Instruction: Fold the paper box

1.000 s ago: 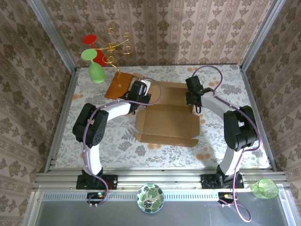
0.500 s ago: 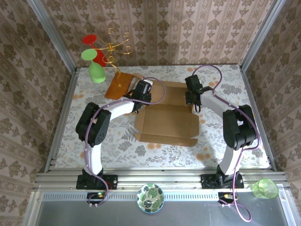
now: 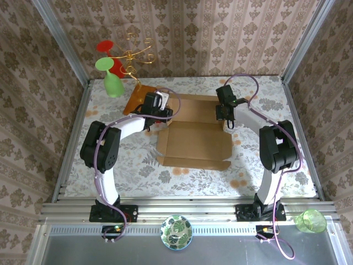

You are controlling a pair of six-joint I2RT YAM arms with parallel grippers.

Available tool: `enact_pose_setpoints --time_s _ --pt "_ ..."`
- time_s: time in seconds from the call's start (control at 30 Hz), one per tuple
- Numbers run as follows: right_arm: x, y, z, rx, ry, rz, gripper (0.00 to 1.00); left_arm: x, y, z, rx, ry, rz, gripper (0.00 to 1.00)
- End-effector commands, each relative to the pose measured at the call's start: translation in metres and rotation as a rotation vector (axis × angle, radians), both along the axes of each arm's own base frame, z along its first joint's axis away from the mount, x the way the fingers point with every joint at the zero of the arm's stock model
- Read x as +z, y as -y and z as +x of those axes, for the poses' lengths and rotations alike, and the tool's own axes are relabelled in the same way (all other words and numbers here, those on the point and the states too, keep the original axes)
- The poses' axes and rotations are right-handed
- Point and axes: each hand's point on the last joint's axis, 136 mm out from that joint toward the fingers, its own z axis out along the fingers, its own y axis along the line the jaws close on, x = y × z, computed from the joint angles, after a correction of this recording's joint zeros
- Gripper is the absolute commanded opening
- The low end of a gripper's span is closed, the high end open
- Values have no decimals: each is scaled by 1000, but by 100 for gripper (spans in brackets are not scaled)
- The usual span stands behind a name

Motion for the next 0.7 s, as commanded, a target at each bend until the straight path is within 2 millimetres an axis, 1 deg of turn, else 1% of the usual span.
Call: enact_pose_setpoints --time_s 0.0,0.17,0.3,0.37,0.47,0.53,0.6,0.67 --pt "-41 -4 -29 30 -185 8 0 22 7 10 -22 56 -26 49" --pt "-43 -5 -29 32 -197 11 0 37 5 18 2 116 -1 51" --pt "-44 -4 -28 28 -198 19 0 38 -4 22 30 125 28 49" --pt "-44 -5 -27 30 -198 21 0 34 -5 23 25 111 36 43" --pt "-44 -6 -26 32 -199 23 0 30 -7 25 44 101 56 31" --pt "-44 -6 -26 32 -200 26 0 29 -11 28 68 96 75 19" --pt "-44 -7 -26 33 -203 29 0 25 -9 28 75 89 102 10" --pt "-44 -8 -26 31 -207 33 0 22 -7 28 83 87 151 4"
